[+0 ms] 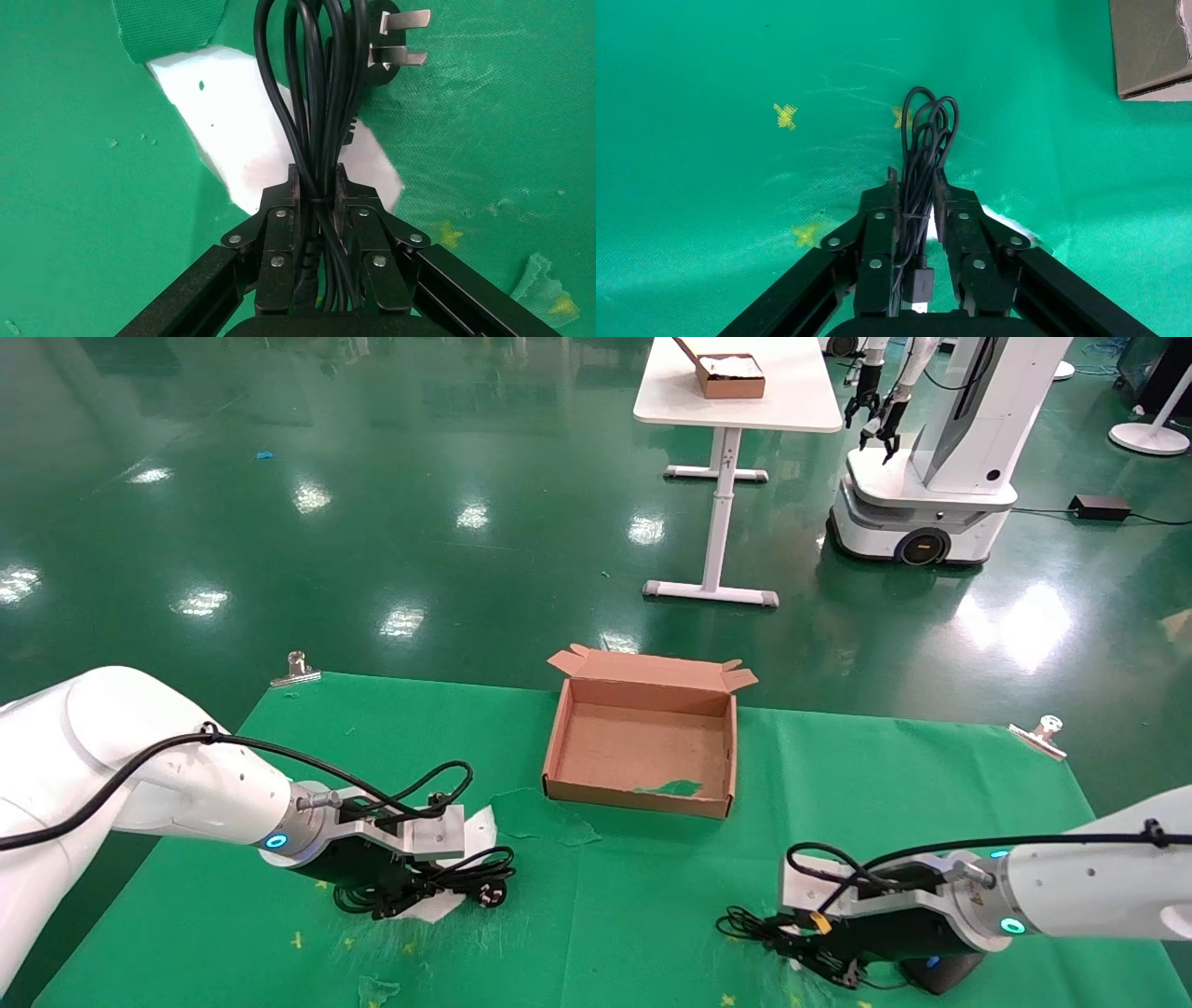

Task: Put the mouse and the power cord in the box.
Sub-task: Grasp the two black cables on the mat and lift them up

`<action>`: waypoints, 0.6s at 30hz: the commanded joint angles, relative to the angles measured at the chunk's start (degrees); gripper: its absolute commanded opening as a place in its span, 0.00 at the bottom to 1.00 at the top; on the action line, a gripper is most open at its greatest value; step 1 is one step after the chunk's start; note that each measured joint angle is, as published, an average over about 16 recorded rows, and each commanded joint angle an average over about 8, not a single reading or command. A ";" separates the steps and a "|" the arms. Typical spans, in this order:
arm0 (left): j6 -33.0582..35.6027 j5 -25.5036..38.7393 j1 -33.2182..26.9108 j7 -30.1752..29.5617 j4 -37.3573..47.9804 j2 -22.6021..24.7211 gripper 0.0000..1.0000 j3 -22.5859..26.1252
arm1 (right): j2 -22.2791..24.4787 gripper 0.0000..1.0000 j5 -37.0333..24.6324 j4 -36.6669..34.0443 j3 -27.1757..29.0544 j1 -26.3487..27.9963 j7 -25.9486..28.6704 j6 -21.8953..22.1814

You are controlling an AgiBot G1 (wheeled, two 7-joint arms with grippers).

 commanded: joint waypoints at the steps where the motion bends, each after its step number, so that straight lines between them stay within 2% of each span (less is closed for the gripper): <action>1: -0.02 0.02 -0.01 0.00 0.03 0.02 0.00 0.01 | 0.00 0.00 -0.03 0.02 -0.03 -0.03 -0.04 0.00; 9: 1.76 -1.24 -0.81 0.01 -1.50 -0.55 0.00 -0.71 | 0.30 0.00 0.91 -0.81 1.15 1.37 0.93 1.20; 14: 3.07 -3.34 -3.28 0.90 -4.61 -0.61 0.00 -2.06 | 0.44 0.00 1.60 -3.53 2.92 4.79 2.06 4.49; 18: 0.68 -4.79 -4.10 3.27 -8.35 0.26 0.00 -2.80 | 0.17 0.00 2.02 -6.81 4.30 8.52 1.79 7.53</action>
